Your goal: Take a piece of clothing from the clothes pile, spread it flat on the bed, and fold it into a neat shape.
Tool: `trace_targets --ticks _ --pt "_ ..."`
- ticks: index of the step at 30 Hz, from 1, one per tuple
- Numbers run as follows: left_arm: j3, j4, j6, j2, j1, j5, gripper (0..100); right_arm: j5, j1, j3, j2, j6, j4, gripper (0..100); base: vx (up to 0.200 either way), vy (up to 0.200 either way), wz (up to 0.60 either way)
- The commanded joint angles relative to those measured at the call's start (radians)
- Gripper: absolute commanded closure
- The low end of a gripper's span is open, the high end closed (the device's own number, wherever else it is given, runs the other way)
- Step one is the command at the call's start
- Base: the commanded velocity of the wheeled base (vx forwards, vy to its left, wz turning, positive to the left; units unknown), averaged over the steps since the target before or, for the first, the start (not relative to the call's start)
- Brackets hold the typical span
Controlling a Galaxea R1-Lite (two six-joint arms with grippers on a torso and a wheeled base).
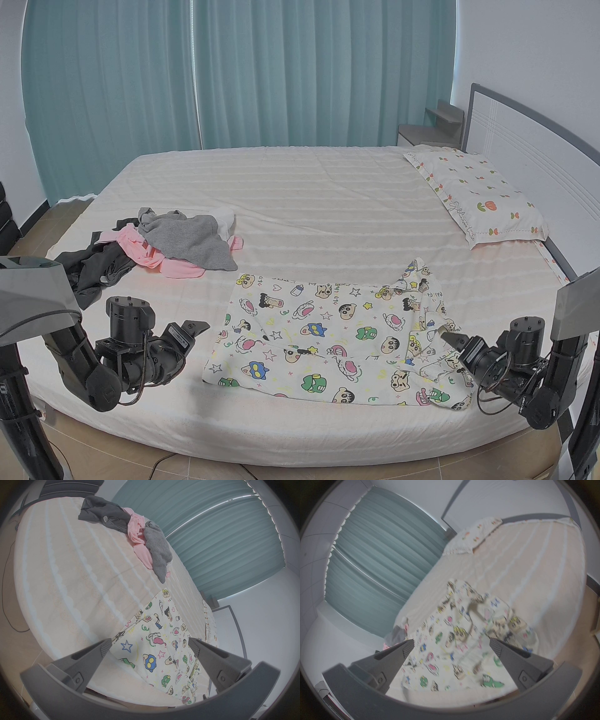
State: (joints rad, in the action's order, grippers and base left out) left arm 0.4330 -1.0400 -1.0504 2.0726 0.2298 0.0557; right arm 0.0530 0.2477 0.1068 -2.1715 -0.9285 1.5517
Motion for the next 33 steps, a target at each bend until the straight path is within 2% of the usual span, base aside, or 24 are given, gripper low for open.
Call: trace_targets --ticks 1,9,33 --pt "-0.003 -0.026 0.0 0.038 0.002 -0.004 0 -0.004 -0.019 -0.012 -0.067 -0.003 0.019 0 0.0 0.0 0.0" --pt "-0.034 -0.11 0.02 0.078 0.002 -0.005 0 -0.056 -0.033 0.016 -0.097 -0.006 0.019 0 0.0 0.0 0.0" --pt "-0.034 -0.112 0.02 0.1 0.013 -0.005 0 -0.038 -0.033 0.136 -0.214 0.002 0.019 0 0.0 0.0 0.0"
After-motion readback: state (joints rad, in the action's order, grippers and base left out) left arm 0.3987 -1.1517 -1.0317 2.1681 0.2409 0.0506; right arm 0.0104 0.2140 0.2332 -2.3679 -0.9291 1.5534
